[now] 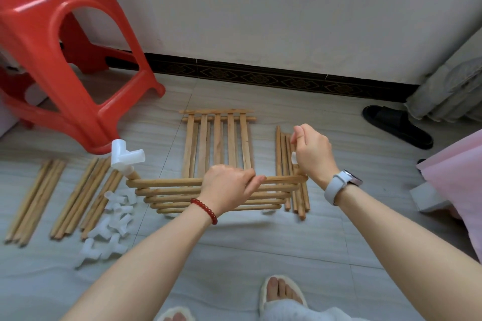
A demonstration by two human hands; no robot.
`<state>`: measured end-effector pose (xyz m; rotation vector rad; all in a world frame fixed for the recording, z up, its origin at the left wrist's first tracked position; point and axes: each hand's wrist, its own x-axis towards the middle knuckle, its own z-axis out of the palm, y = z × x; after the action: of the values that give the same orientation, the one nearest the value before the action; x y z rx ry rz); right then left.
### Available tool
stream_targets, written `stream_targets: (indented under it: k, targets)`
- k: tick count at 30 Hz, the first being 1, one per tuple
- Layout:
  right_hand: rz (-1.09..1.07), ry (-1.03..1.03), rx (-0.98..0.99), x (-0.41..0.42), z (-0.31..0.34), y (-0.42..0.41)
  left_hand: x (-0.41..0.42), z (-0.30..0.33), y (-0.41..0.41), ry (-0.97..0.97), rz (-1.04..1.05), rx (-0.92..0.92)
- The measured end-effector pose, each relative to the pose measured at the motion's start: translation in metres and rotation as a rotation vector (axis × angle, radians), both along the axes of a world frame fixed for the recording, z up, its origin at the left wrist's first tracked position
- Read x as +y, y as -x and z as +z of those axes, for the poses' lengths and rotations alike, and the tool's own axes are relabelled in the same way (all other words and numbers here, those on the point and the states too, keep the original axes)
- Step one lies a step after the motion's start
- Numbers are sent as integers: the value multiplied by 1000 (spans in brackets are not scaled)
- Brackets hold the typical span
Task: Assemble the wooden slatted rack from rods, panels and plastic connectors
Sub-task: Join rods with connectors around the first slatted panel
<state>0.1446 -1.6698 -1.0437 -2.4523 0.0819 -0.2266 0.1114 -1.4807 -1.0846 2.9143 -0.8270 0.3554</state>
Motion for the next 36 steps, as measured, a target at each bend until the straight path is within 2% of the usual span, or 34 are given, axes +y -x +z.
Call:
stream_targets:
  k: [7, 8, 11, 12, 14, 16, 17, 19, 21, 23, 31, 36]
  targets:
    - [-14, 70, 70, 5, 9, 23, 6, 15, 10, -43, -46, 286]
    - [-17, 89, 89, 5, 11, 25, 11, 24, 13, -48, -68, 232]
    - [-14, 107, 109, 5, 14, 35, 36, 56, 28, 60, -23, -163]
    - [-15, 96, 106, 5, 14, 38, 47, 63, 32, 121, 62, -261]
    - [-37, 49, 94, 6, 13, 43, 73, 72, 41, 182, 326, -318]
    - [-82, -29, 97, 6, 12, 44, 96, 69, 51, 240, 615, -221]
    - [-104, -65, 112, 8, 12, 44, 105, 66, 57, 309, 741, -116]
    - [-133, -99, 147, 8, 11, 42, 113, 61, 61, 610, 918, 130]
    - [-127, -100, 158, 6, 10, 40, 113, 58, 57, 916, 992, 260]
    - [-100, -103, 152, 3, 9, 36, 115, 57, 49, 1010, 1001, 269]
    - [-42, -94, 103, 1, 2, 25, 128, 43, 44, 898, 899, 191]
    - [-54, -68, 107, 0, 3, 47, 130, 37, 67, 981, 825, 220]
